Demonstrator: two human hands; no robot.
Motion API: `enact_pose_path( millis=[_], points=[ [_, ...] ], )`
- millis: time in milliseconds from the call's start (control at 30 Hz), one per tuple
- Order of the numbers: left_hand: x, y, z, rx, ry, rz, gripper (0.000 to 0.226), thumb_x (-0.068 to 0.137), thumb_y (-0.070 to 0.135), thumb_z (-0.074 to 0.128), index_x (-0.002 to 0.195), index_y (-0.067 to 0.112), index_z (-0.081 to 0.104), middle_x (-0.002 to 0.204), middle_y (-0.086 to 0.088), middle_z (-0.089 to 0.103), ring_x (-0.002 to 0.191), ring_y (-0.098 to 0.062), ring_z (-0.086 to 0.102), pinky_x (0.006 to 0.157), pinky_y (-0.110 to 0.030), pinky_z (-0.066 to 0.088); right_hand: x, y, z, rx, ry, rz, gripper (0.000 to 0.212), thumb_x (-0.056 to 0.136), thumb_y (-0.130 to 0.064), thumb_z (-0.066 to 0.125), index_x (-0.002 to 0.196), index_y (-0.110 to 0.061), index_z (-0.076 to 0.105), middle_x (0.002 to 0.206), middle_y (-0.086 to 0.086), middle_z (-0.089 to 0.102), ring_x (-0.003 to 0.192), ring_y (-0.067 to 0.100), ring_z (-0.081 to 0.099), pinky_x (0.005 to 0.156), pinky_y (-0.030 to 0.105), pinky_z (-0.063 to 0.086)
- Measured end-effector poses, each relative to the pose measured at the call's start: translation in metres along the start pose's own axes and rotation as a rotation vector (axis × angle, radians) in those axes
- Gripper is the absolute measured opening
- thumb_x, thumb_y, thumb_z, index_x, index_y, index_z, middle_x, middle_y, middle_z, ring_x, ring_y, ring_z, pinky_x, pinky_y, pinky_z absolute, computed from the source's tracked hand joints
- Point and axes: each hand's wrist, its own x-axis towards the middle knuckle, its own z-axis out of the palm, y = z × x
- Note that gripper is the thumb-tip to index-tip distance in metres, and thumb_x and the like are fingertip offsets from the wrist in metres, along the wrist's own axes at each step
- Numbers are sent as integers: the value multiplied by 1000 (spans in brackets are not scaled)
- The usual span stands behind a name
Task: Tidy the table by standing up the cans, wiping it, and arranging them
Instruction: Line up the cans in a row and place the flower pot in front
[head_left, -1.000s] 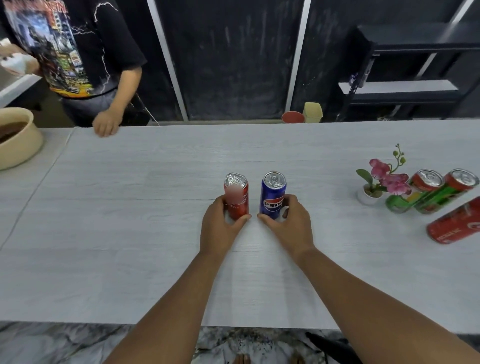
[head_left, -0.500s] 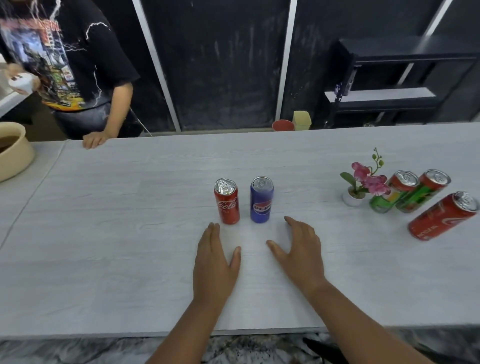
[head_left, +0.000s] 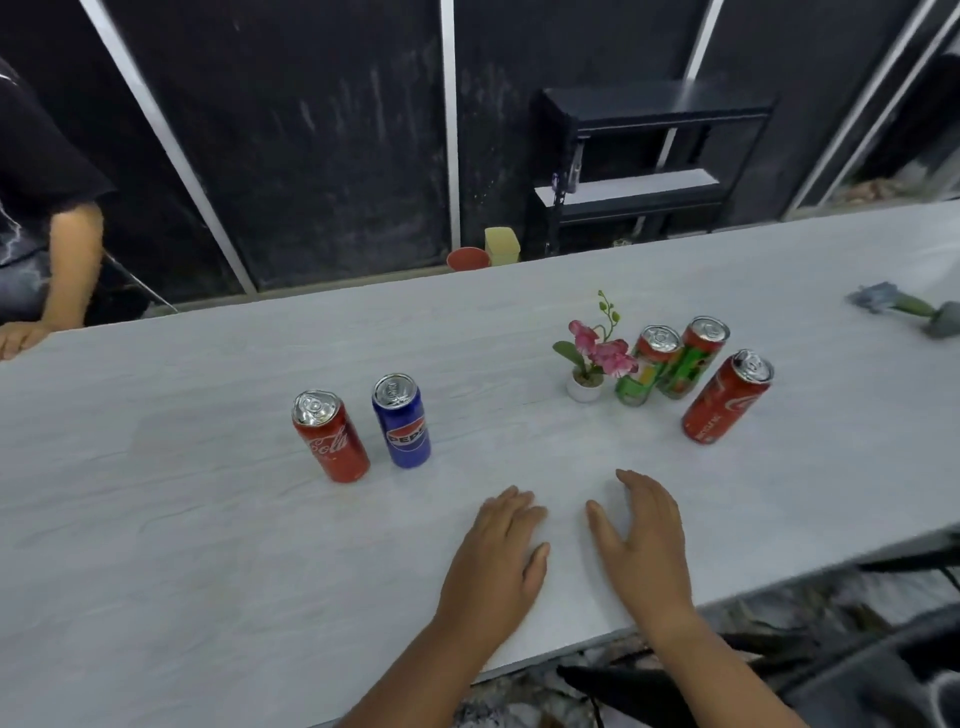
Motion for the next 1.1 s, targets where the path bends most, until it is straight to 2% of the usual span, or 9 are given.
enact_pose_path(
  millis=[133, 233, 367, 500, 600, 700, 900, 1100],
  points=[
    [40, 16, 18, -98, -79, -62, 48, 108, 34, 59, 154, 23, 56, 164, 6, 48, 157, -10, 37, 131, -34, 30, 18, 27, -25, 152, 103, 177, 66, 99, -47, 69, 157, -26, 44, 155, -3, 48, 147, 17, 40, 123, 45, 38],
    [73, 32, 29, -212, -79, -136, 50, 107, 30, 62, 156, 27, 52, 160, 10, 50, 150, -6, 43, 127, -23, 33, 37, 42, -37, 293, 192, 280, 75, 96, -49, 74, 159, -34, 36, 158, -8, 42, 147, 13, 39, 123, 42, 37],
    [121, 54, 44, -296, -56, -225, 54, 107, 28, 63, 159, 26, 48, 160, 9, 52, 146, -6, 48, 116, -11, 31, 73, 62, -51, 344, 244, 322, 93, 90, -49, 82, 164, -31, 29, 163, -4, 39, 150, 16, 39, 124, 46, 38],
    [162, 73, 60, -348, -22, -291, 60, 106, 30, 66, 162, 23, 45, 162, 5, 53, 147, -11, 50, 120, -24, 41, 111, 78, -60, 292, 237, 314, 104, 78, -55, 90, 163, -29, 34, 156, -4, 50, 139, 18, 49, 117, 49, 45],
    [187, 85, 72, -397, 24, -313, 65, 103, 30, 71, 162, 22, 45, 160, 3, 56, 146, -13, 52, 119, -27, 43, 123, 83, -56, 246, 269, 285, 96, 71, -64, 89, 152, -41, 43, 139, -14, 61, 132, 16, 52, 112, 48, 47],
    [204, 92, 83, -435, 93, -345, 68, 101, 28, 75, 162, 21, 45, 160, 2, 56, 147, -15, 52, 119, -27, 43, 126, 86, -51, 201, 300, 281, 86, 72, -67, 85, 144, -48, 44, 130, -22, 61, 129, 13, 52, 113, 50, 44],
    [222, 98, 97, -440, 190, -383, 70, 97, 37, 80, 158, 22, 49, 152, 5, 63, 141, -16, 59, 115, -38, 51, 129, 90, -49, 154, 326, 255, 68, 80, -60, 81, 138, -39, 53, 127, -13, 66, 125, 19, 57, 109, 53, 47],
    [218, 98, 100, -372, 207, -358, 59, 99, 33, 79, 151, 20, 56, 147, 4, 67, 136, -15, 62, 112, -37, 54, 129, 90, -48, 140, 327, 263, 66, 83, -58, 80, 139, -35, 54, 129, -8, 67, 125, 19, 57, 109, 54, 47]
  ],
)
